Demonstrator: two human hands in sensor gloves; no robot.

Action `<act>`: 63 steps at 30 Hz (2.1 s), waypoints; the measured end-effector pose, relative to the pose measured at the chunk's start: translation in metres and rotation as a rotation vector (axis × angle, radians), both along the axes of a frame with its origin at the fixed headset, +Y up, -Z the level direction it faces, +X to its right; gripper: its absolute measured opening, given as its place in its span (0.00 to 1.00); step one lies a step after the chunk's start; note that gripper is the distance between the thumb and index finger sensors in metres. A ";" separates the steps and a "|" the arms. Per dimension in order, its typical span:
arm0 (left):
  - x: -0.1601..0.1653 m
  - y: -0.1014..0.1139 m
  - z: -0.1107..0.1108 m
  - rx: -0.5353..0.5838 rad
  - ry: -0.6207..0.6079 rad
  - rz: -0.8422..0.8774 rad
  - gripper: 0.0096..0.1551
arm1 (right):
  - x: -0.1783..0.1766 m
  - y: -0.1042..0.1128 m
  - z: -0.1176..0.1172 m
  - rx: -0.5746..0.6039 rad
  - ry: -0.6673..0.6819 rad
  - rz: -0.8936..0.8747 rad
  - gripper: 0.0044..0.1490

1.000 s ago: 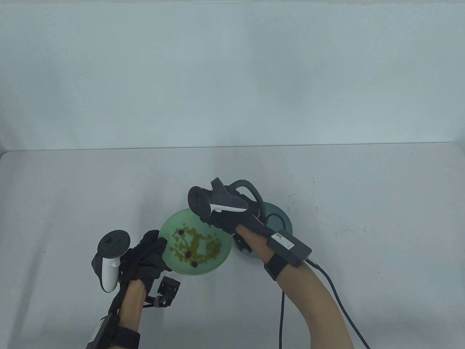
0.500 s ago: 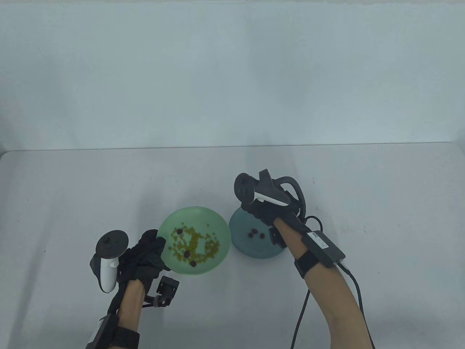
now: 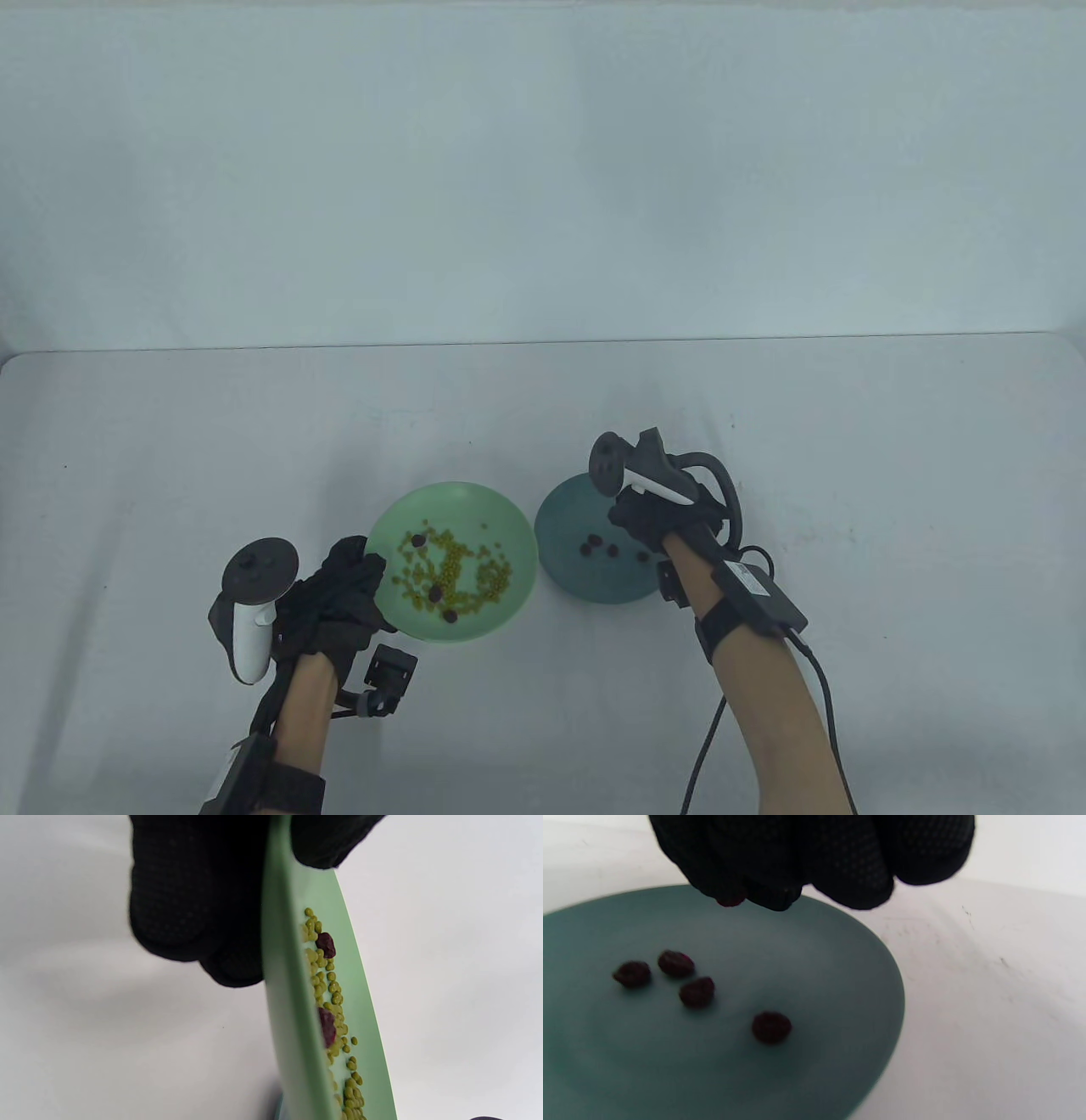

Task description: Pick cranberries with hand pinch into plate

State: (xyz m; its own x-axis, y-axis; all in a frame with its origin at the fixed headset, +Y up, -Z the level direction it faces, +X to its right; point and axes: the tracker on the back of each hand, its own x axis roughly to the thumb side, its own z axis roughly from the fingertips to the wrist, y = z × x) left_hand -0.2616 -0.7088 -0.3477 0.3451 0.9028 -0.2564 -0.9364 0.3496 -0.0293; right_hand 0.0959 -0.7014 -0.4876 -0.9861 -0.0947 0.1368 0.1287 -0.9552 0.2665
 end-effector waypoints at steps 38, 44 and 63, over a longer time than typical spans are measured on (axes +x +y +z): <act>0.003 -0.001 -0.001 0.002 -0.017 0.001 0.29 | -0.050 0.118 0.034 0.195 0.163 -0.016 0.30; 0.003 -0.002 -0.001 0.004 -0.019 0.005 0.29 | -0.089 0.129 0.044 0.228 0.256 -0.024 0.30; 0.004 -0.002 -0.001 0.003 -0.029 -0.003 0.29 | -0.173 0.088 0.067 0.177 0.452 -0.081 0.30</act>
State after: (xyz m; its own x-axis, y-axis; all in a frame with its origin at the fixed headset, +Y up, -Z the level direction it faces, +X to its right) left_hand -0.2574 -0.7108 -0.3492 0.3550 0.9025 -0.2439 -0.9342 0.3526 -0.0552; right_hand -0.0768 -0.6138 -0.4210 -0.8366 -0.0803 0.5418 0.1169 -0.9926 0.0334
